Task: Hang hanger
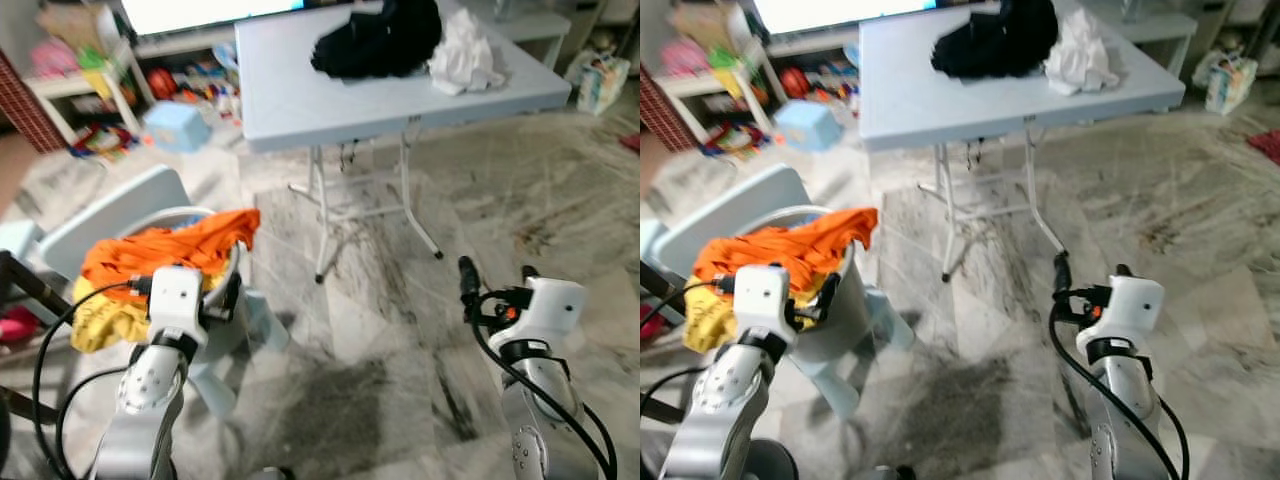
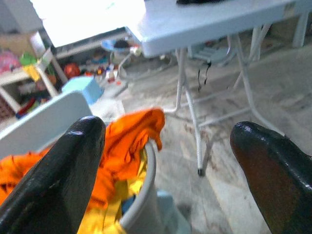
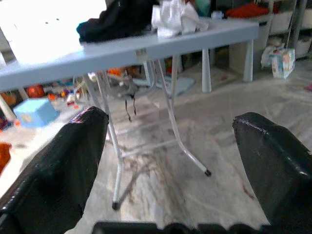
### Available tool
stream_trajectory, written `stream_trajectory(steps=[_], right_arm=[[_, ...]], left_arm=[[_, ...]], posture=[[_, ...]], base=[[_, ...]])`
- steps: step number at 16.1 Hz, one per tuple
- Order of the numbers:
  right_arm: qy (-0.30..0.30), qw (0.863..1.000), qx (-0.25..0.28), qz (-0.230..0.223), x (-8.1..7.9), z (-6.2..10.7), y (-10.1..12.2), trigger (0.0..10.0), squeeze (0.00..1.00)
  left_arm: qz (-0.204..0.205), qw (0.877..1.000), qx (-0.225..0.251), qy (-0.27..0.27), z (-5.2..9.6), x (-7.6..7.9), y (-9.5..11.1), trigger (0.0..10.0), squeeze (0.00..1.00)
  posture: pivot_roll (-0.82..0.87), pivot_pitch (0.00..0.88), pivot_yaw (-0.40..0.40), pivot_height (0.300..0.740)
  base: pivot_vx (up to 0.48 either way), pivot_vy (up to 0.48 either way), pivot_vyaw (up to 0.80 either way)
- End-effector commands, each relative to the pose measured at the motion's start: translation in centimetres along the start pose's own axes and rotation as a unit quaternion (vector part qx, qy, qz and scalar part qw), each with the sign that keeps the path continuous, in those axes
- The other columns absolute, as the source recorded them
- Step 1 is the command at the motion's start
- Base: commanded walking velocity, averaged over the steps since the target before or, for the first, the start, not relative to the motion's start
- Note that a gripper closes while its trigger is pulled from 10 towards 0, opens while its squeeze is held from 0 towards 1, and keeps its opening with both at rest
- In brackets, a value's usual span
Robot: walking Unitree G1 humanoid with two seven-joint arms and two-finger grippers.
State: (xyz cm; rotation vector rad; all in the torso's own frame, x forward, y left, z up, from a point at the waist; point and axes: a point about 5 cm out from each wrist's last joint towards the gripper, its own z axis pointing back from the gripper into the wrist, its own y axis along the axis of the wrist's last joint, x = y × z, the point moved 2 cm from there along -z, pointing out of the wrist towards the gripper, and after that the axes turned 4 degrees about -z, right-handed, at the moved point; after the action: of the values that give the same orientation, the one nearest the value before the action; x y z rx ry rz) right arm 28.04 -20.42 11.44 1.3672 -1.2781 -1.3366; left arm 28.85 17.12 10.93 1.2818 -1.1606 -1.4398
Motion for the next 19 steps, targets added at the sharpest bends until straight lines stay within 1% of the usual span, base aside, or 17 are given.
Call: stream_trajectory(steps=[1, 4, 5, 7, 9, 12, 16, 17, 18, 19], right_arm=[[-0.004, 1.0, 0.004, -0.007, 0.0, -0.3, 0.0, 10.0, 0.0], [0.005, 1.0, 0.01, -0.004, -0.3, -0.9, 0.2, 10.0, 0.0], [0.016, 1.0, 0.014, 0.009, -0.5, -1.2, 0.4, 10.0, 0.0], [0.031, 0.999, 0.018, 0.017, -0.9, -1.4, 0.5, 10.0, 0.0], [0.044, 0.999, 0.019, 0.02, -1.3, -1.5, 0.5, 10.0, 0.0], [0.054, 0.998, 0.016, 0.021, -1.7, -1.8, 0.4, 10.0, 0.0], [0.056, 0.998, 0.016, 0.022, -1.5, -1.8, 0.6, 10.0, 0.0], [0.058, 0.998, 0.015, 0.02, -1.4, -1.8, 0.7, 10.0, 0.0], [0.065, 0.997, 0.013, 0.027, -1.5, -1.7, 0.7, 10.0, 0.0], [0.075, 0.996, 0.012, 0.043, -1.8, -1.6, 0.8, 10.0, 0.0]], left_arm=[[-0.007, 1.0, -0.004, -0.002, -0.3, -0.1, -0.3, 10.0, 0.0], [-0.007, 1.0, -0.001, 0.001, -0.8, -0.1, -0.2, 10.0, 0.0], [-0.004, 1.0, 0.0, 0.003, -0.9, 0.0, -0.2, 10.0, 0.0], [0.002, 1.0, 0.001, 0.007, -0.9, 0.1, -0.3, 10.0, 0.0], [0.009, 1.0, 0.001, 0.014, -0.8, 0.2, -0.5, 10.0, 0.0], [0.025, 1.0, 0.006, 0.012, -0.8, 0.7, -0.4, 10.0, 0.0], [0.03, 0.999, 0.01, 0.014, -0.8, 0.8, -0.1, 10.0, 0.0], [0.039, 0.999, 0.009, 0.014, -0.9, 1.1, 0.0, 10.0, 0.0], [0.043, 0.999, 0.009, 0.012, -0.9, 1.4, 0.1, 10.0, 0.0], [0.045, 0.999, 0.009, 0.011, -0.9, 1.6, 0.2, 10.0, 0.0]], posture=[[0.05, 0.0, 0.089, 0.74], [0.05, 0.0, 0.075, 0.74], [0.05, 0.0, 0.066, 0.74], [0.05, 0.0, 0.056, 0.74], [0.05, 0.0, 0.041, 0.74], [0.05, 0.0, 0.022, 0.74], [0.04, 0.0, 0.007, 0.74], [0.03, 0.0, 0.0, 0.74], [0.03, 0.004, -0.001, 0.74], [0.03, 0.016, -0.002, 0.74]], base=[[0.0, 0.0, 0.0], [0.0, 0.0, 0.0], [0.0, 0.0, 0.0], [0.0, 0.0, 0.0], [0.0, 0.0, 0.79], [0.285, 0.0, 0.63], [0.355, 0.0, 0.0], [0.349, 0.0, 0.0], [0.345, 0.0, 0.0], [0.334, 0.0, 0.0]])
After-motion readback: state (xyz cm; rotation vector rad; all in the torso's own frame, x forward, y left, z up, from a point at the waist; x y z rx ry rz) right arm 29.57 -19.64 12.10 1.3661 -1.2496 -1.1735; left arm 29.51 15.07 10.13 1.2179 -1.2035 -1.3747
